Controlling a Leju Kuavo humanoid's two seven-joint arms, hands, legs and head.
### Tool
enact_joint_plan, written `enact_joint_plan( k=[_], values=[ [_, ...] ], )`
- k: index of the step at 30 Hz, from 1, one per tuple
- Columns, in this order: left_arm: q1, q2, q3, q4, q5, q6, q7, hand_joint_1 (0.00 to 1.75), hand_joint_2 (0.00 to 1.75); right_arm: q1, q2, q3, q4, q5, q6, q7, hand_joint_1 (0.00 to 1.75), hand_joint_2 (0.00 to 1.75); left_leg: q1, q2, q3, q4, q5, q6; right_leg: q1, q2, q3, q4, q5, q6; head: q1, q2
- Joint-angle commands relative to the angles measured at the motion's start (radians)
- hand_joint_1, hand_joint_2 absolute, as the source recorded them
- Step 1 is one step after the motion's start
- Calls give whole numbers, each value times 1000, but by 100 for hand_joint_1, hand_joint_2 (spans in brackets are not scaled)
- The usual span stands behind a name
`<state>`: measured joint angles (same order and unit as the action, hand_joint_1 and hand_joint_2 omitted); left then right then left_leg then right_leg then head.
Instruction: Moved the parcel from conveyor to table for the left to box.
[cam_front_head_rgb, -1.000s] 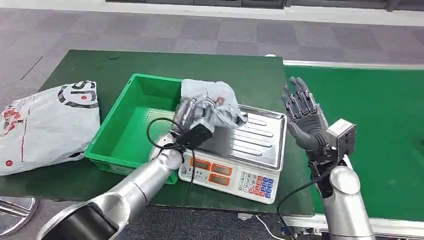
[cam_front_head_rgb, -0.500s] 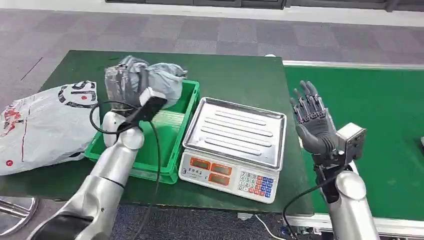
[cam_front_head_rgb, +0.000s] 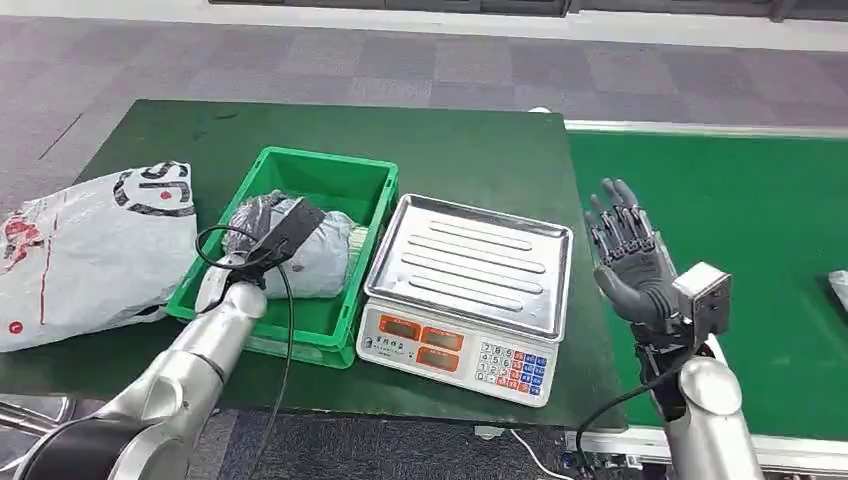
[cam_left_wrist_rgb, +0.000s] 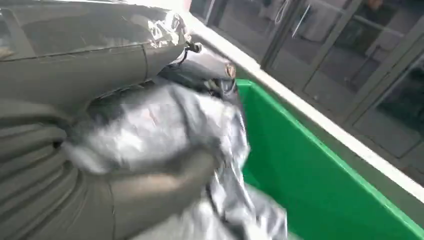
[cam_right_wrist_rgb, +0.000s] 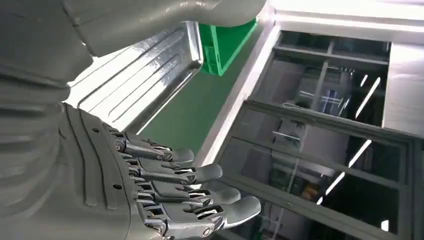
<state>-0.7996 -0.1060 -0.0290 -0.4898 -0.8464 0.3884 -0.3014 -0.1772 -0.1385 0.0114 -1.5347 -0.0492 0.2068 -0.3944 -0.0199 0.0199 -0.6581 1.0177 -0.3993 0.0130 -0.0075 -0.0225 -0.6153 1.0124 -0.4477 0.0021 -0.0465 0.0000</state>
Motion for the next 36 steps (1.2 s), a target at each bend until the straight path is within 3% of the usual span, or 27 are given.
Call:
enact_joint_plan(
  k=[1, 6, 12, 17, 21, 25, 26, 31, 35, 36],
  values=[
    [79, -62, 181, -220, 445, -56, -397, 0, 175, -9, 21, -62, 19, 4, -24, 23, 0, 175, 2, -3, 4, -2, 0, -4, 1, 2, 4, -3, 0, 0, 0, 0],
    [185, -53, 95, -416, 680, -176, -397, 0, 175, -11, -6, -70, 52, -7, -38, 33, 0, 175, 2, -1, 4, -1, -2, -3, 1, 3, 5, -3, 0, 0, 0, 0],
    [307, -28, -33, -728, 797, -85, -397, 0, 175, -75, -11, -81, 165, 6, -67, 42, 0, 175, 2, 0, 3, -1, -2, -3, 1, 4, 3, -2, 0, 0, 0, 0],
    [359, -49, -65, -842, 842, -207, -397, 0, 175, -110, -32, -111, 250, 16, -95, 55, 0, 175, 2, 0, 2, 0, -2, -3, 1, 4, 2, -2, 0, 0, 0, 0],
    [369, -59, -85, -854, 831, -202, -397, 0, 175, -115, -37, -120, 274, 17, -97, 54, 0, 175, 1, -2, 1, 0, -1, -2, 0, 0, 1, -1, -1, 1, 0, 0],
    [373, -74, -156, -805, 859, -382, -397, 0, 175, -157, -50, -155, 365, 93, -185, 71, 0, 175, 1, -2, 1, 0, -1, -2, 0, 0, 2, -1, -1, 1, 0, 0],
    [372, -104, -156, -757, 864, -393, -397, 0, 175, -182, -68, -168, 423, 121, -208, 76, 0, 175, 1, -5, 2, -1, 0, -2, 0, -1, 3, -2, -1, 1, 0, 0],
    [331, -111, -271, -584, 813, -359, -397, 0, 175, -256, -162, -212, 655, 293, -363, 91, 0, 175, 0, -6, 2, -1, 0, -1, -1, -5, 4, -2, -1, 1, 0, 0],
    [285, -129, -269, -483, 845, -344, -397, 0, 175, -326, -264, -257, 878, 464, -545, 179, 0, 175, -1, -10, 1, -1, 1, -1, -1, -7, 5, -3, 0, 3, 0, 0],
    [285, -129, -269, -483, 845, -344, -397, 0, 175, -326, -264, -257, 878, 464, -545, 179, 0, 175, -2, -8, 0, 0, 0, 0, -2, -6, 3, -1, -1, 3, 0, 0]
  ],
)
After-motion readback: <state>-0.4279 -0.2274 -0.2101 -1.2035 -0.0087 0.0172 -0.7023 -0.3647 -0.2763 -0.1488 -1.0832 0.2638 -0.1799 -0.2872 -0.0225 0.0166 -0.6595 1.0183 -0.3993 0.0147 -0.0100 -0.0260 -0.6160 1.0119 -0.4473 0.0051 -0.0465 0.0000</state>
